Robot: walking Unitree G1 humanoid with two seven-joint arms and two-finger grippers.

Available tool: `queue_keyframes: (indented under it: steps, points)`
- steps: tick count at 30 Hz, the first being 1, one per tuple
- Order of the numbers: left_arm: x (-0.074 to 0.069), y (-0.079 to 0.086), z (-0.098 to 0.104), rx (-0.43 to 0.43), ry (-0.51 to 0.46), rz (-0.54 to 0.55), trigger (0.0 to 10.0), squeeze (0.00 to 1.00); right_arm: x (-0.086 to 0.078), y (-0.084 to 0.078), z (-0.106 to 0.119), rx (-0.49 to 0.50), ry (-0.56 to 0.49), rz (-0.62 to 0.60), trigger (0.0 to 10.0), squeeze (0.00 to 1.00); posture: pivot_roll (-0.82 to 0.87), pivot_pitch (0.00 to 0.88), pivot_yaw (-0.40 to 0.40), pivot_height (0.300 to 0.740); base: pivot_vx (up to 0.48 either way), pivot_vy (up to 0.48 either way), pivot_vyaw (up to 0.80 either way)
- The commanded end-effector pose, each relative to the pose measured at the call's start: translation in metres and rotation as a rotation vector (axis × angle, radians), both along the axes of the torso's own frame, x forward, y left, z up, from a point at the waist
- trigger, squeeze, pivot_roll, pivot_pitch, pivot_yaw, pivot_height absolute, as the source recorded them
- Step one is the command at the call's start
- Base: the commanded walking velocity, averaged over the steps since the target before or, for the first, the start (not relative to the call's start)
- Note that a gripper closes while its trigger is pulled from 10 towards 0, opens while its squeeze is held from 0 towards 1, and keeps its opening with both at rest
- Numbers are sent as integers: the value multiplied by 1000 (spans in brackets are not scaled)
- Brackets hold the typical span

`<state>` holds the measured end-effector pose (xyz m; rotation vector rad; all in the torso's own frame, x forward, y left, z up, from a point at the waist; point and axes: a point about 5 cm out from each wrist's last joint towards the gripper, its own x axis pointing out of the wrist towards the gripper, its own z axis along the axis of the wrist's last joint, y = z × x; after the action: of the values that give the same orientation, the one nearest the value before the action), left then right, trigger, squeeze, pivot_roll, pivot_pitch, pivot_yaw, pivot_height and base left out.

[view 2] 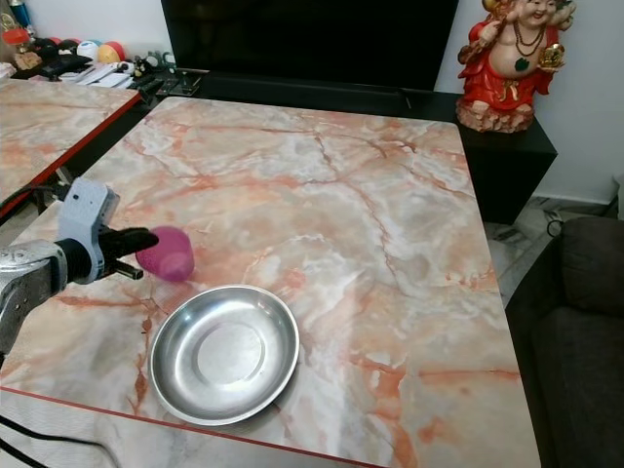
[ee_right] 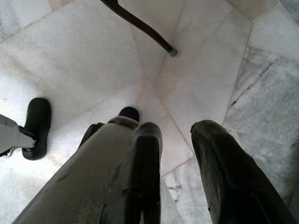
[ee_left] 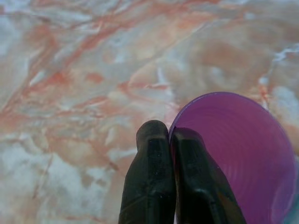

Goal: Setting the table

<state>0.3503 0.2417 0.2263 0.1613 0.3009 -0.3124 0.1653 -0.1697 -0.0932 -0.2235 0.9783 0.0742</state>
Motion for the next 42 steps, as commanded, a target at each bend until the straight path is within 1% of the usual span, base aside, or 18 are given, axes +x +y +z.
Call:
queue_keyframes:
  steps: [1, 4, 6, 16, 27, 33, 34, 36, 37, 38, 42]
  points:
    - [1, 8, 5, -12, 31, 22, 10000, 0, -7, 1, -3, 2, 27, -8, 10000, 0, 59, 130, 17, 740, 0, 0, 0]
    - [-1, 9, -1, -3, 65, 28, 10000, 0, -7, 1, -3, 5, 27, -7, 10000, 0, 59, 132, 16, 740, 0, 0, 0]
    - [-1, 8, -4, -21, 80, 18, 10000, 0, -7, 1, -3, 4, 28, -5, 10000, 0, 59, 132, 16, 740, 0, 0, 0]
    - [-3, 11, -1, -59, 97, 33, 10000, 0, -8, 1, -4, 2, 29, -3, 10000, 0, 60, 134, 17, 740, 0, 0, 0]
    - [-5, 9, -2, -71, 111, 23, 10000, 0, -8, 2, -3, 1, 28, -3, 10000, 0, 59, 127, 19, 740, 0, 0, 0]
    - [-8, 6, -6, -102, 131, 15, 10000, 0, -8, 2, -4, 1, 31, 1, 10000, 0, 58, 123, 20, 740, 0, 0, 0]
    - [-8, 6, -6, -104, 132, 18, 10000, 31, -8, 2, -4, 1, 31, 2, 10000, 0, 58, 123, 20, 740, 0, 0, 0]
    - [-8, 6, -6, -104, 132, 18, 10000, 31, -8, 2, -4, 1, 31, 2, 10000, 0, 58, 123, 20, 740, 0, 0, 0]
    - [-9, 7, -6, -102, 130, 22, 10000, 855, -9, 2, -4, 1, 31, 2, 10000, 0, 59, 122, 20, 740, 0, 0, 0]
    - [-9, 7, -6, -103, 130, 24, 10000, 961, -9, 2, -4, 1, 32, 1, 10000, 0, 57, 122, 20, 740, 0, 0, 0]
    - [-10, 5, -6, -111, 136, 21, 10000, 929, -9, 2, -4, 1, 33, 2, 10000, 0, 58, 120, 20, 740, 0, 0, 0]
